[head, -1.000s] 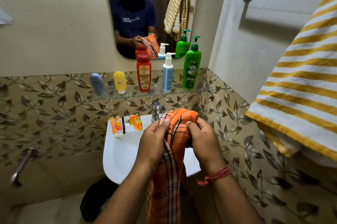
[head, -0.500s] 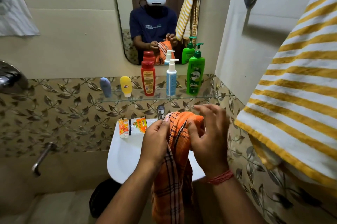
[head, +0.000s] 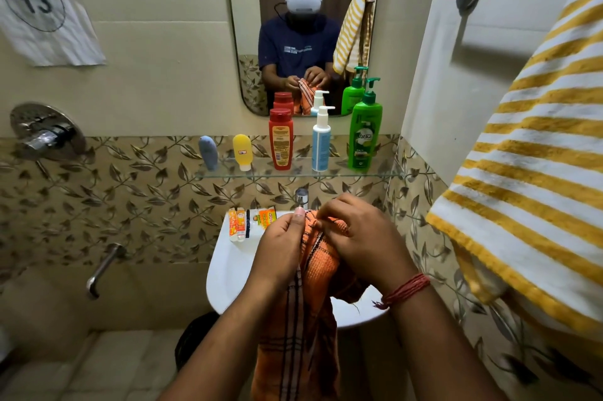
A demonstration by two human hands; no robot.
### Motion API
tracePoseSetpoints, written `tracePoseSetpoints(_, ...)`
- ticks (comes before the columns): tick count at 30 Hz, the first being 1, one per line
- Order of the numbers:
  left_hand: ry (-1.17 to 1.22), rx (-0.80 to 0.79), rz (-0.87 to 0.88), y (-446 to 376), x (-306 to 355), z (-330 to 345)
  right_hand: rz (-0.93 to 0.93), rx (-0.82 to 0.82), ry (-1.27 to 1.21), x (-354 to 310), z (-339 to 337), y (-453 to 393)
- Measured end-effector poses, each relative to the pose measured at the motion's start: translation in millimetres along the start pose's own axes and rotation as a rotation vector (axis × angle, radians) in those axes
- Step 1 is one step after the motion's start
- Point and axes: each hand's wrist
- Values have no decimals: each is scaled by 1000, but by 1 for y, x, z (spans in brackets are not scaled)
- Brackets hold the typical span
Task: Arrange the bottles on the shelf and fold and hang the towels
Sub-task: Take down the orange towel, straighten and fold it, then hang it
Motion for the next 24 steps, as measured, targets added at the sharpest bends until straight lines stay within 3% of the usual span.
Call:
tracePoseSetpoints(6, -93, -82, 55, 0, 0, -5, 84, -93, -158, -6, -10, -5)
tracePoseSetpoints(12, -120, -46, 173, 0, 5, -7, 188, -263, -169, -21, -31, -20)
tracePoseSetpoints(18, -146, -59, 342, 4, 12, -6, 342, -153, -430, -24, -40, -27)
tracePoseSetpoints(24, -327, 8, 496, -1, 26, -4, 355, -114, -379, -35, -39, -28)
Point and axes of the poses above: each hand's wrist, its own y-axis away from the middle knuckle, its own z-axis out of the palm, x = y × z, and after that the axes turned 9 degrees about -y, right-handed
